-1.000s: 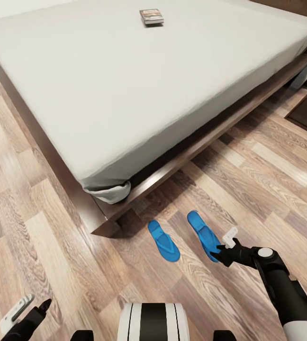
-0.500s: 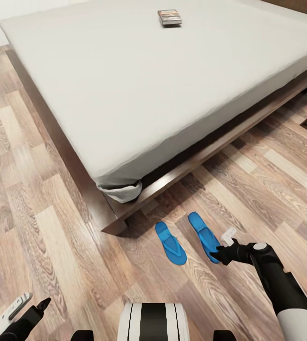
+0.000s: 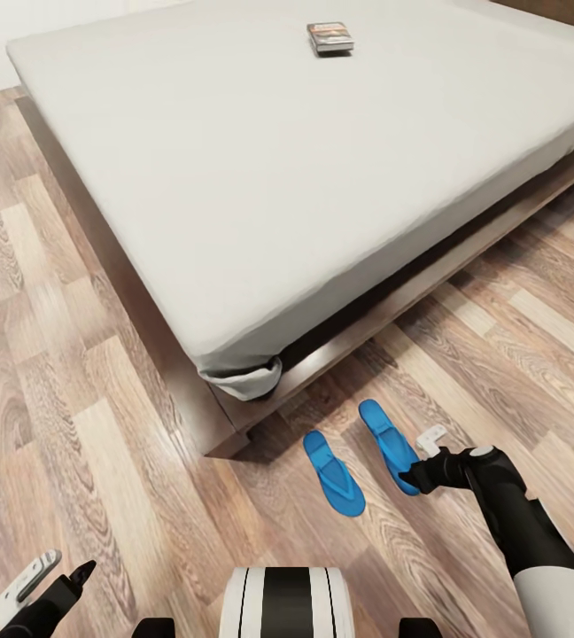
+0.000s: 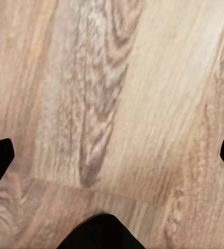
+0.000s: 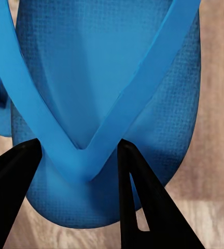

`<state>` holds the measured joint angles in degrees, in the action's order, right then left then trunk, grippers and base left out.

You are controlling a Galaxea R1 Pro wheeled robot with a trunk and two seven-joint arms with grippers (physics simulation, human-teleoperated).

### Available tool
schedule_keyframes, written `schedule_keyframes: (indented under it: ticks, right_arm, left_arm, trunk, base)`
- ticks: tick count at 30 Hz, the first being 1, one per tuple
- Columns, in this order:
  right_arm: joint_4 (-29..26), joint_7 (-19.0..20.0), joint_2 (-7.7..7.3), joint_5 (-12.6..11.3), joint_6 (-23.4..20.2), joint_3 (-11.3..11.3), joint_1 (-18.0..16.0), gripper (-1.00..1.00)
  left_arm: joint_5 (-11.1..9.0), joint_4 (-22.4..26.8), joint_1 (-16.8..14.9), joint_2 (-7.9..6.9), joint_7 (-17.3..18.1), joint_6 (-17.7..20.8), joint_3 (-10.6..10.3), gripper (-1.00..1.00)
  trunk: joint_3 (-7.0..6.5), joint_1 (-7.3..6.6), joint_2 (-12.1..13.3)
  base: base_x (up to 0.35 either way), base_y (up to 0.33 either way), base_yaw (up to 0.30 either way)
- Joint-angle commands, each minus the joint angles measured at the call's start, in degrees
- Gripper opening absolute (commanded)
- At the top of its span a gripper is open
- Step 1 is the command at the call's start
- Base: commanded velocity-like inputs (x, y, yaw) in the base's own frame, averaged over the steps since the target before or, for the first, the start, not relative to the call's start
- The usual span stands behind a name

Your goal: In the bedroom, move the book from the bed onto either nightstand, and place the two sandals side by side next to the bed.

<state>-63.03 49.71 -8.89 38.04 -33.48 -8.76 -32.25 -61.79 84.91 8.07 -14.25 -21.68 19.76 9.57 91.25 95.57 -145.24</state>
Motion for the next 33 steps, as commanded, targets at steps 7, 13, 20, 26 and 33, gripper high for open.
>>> schedule_keyframes:
  ticks: [7, 13, 20, 26, 33]
  right_arm:
    - [0.1, 0.6, 0.99, 2.9, -0.7, 0.0, -0.1, -1.00]
    - [0.7, 0.6, 2.13, 5.4, -0.8, -0.1, -0.1, -1.00]
    - [0.8, 0.0, 2.43, 5.9, -0.8, -0.1, -0.1, -1.00]
    - [0.7, -3.3, 2.47, 5.8, -0.8, -0.2, -0.1, -1.00]
    - [0.7, -4.4, 3.17, 5.8, -0.9, -0.3, -0.1, -1.00]
  left_arm:
    - [-0.6, -0.2, 0.0, -0.07, -0.2, 0.3, 0.1, 1.00]
    - [-1.1, 1.4, -0.1, -0.15, -0.1, 1.2, 0.1, 1.00]
    - [-1.4, 2.6, -0.1, -0.16, 0.0, 2.0, 0.0, 1.00]
    - [-1.4, 2.8, -0.1, -0.17, 0.1, 2.1, 0.1, 1.00]
    - [-1.5, 2.9, -0.1, -0.17, 0.1, 2.2, 0.0, 1.00]
  trunk:
    - [0.03, 0.00, 0.0]
    - [0.03, 0.00, 0.0]
    - [-0.01, 0.00, 0.0]
    - [-0.02, 0.00, 0.0]
    - [1.53, 0.18, -0.1]
  base:
    - [0.011, 0.009, 0.000]
    - [0.002, 0.001, 0.002]
    - [0.000, 0.000, 0.166]
    - [0.000, 0.000, 0.101]
    - [0.000, 0.000, 0.015]
